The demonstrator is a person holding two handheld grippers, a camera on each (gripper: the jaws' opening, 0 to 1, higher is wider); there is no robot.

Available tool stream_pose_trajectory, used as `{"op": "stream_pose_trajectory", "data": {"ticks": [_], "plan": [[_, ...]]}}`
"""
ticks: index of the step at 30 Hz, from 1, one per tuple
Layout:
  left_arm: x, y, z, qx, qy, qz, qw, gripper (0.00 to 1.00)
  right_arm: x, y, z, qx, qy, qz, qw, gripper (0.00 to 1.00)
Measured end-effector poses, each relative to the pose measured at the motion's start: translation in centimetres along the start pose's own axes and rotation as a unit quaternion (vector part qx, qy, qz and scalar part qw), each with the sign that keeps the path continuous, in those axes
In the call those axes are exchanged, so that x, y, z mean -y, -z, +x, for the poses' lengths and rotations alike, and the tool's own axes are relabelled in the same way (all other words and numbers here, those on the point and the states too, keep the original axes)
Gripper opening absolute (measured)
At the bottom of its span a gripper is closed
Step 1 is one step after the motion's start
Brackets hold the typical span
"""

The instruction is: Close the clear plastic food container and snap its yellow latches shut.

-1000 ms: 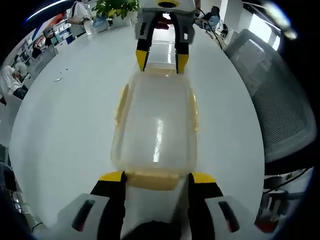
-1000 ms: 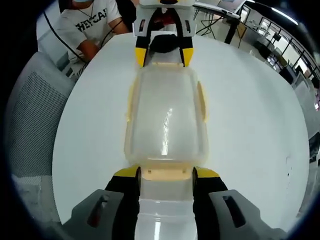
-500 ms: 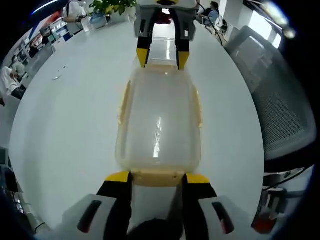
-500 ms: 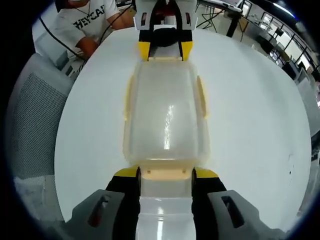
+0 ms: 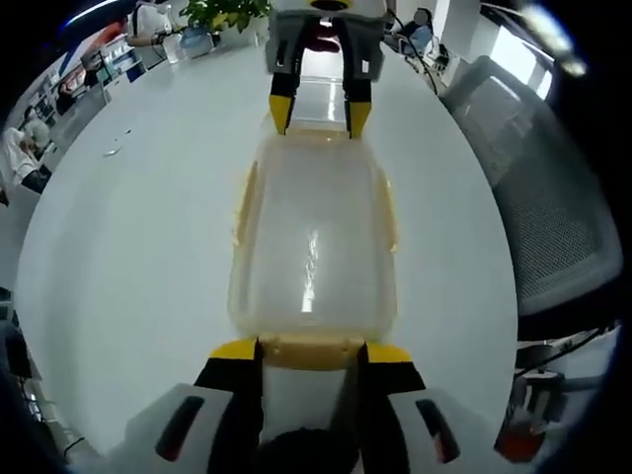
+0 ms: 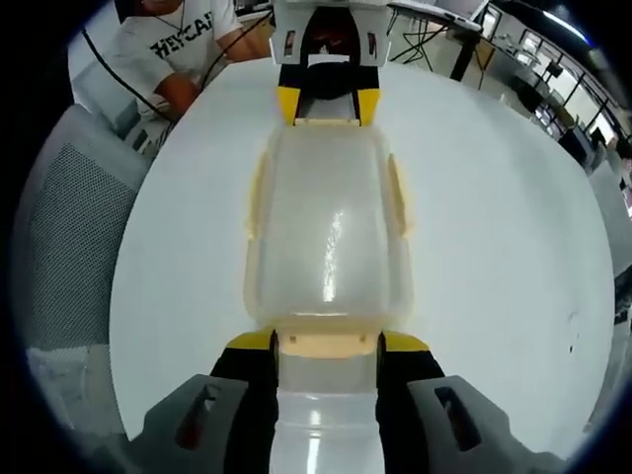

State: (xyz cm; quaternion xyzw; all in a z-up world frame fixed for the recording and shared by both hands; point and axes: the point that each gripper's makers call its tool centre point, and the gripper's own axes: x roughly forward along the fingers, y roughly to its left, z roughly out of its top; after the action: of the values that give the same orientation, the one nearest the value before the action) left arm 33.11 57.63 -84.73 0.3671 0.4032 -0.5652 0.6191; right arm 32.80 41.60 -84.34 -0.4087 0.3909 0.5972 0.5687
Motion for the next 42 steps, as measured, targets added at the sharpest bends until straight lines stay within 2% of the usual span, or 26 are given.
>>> {"op": "stream_pose_trajectory", "data": {"ticks": [10,21,42], "plan": [[-0.3,-0.1,0.1,0.003,0.000,0.005,1.0000,0.32,0.2,0.3,0.3,-0.004,-0.002,0.006,1.0000,0.35],[-0.6,-0.2,-0.4,0.001,-0.004,0.002,1.0000,0.32,0.5,-0.2,-0.3,0.006,0.000,0.007,1.0000,0.35],[-1.1,-2.5,-3.6,0.002,0.000,0.012,0.9999,0.32,0.6,-0.8,-4.0,0.018,-0.007,0.024,0.9995,0.35]]}}
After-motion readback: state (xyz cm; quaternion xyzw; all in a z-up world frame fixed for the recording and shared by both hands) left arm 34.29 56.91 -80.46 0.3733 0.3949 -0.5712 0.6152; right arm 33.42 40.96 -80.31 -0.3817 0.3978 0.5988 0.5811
